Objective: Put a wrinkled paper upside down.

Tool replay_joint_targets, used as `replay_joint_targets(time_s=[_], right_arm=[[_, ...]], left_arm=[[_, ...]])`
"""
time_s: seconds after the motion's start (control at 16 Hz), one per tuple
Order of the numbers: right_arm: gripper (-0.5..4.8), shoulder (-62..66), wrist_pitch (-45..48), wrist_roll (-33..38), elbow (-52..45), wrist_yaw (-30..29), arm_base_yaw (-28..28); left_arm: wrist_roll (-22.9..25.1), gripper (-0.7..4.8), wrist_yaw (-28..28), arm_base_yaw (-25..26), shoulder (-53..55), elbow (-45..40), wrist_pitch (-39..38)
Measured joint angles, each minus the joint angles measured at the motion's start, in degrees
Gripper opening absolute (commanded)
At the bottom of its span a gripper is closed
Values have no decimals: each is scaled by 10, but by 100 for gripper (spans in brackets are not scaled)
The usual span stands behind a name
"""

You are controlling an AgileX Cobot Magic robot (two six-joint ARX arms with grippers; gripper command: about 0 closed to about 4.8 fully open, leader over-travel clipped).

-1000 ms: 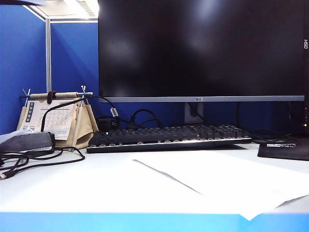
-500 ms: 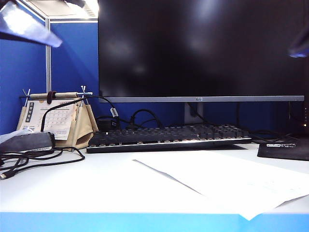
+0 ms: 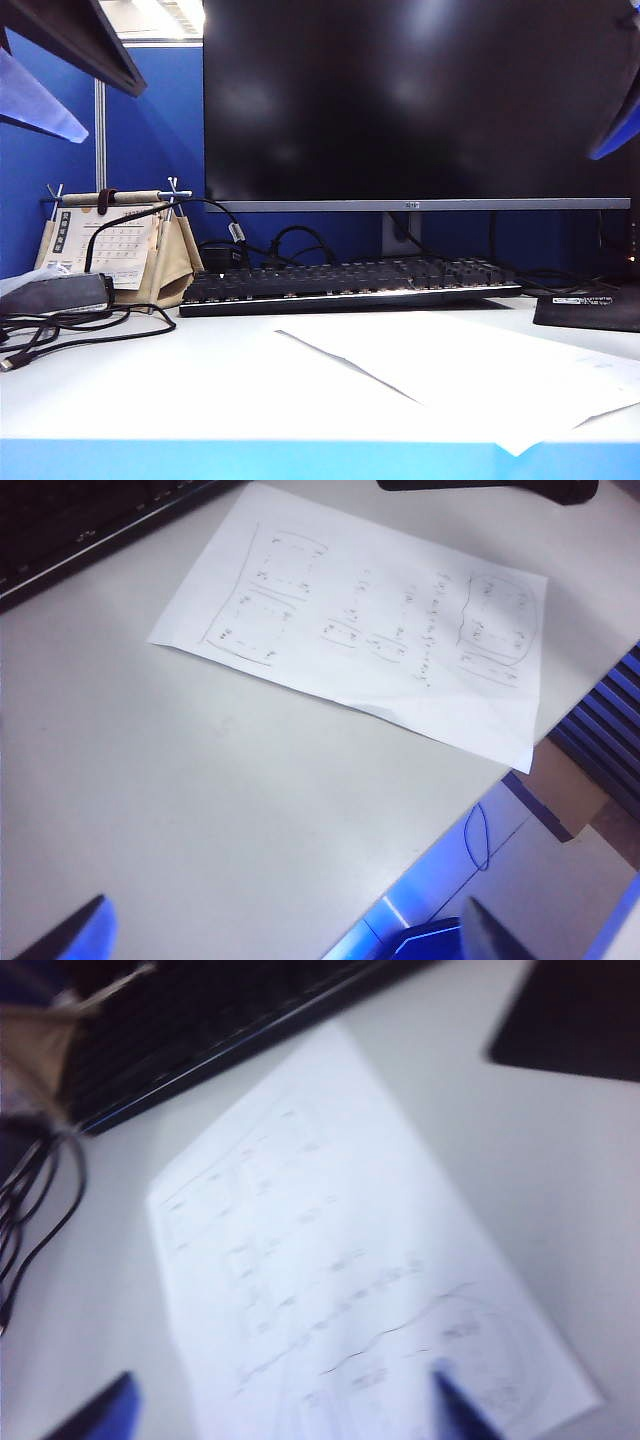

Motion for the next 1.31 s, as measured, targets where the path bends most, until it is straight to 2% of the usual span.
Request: replay_joint_targets(time_s=[0.06,0.25,0.31,0.38,0.75,1.0,1.31], right_arm=[[369,5,1,-9,0,13,-31],[369,44,-1,-17,0,14,-63],[369,142,-70,-26,0,-94,-126],[368,174,-76,-47,0,-102,-135],[364,181,-14,-62,0,-64,-137],[364,252,14,-63,0,-53,-137],[364,315,59,-73,4,-70,-129]], left_arm=[[0,461,0,0,0,0,3],[2,461,0,0,0,0,15],[15,461,0,0,0,0,24],[17,461,0,0,0,0,24],[17,461,0,0,1,0,24],[17,461,0,0,1,0,24],[17,461,0,0,1,0,24]])
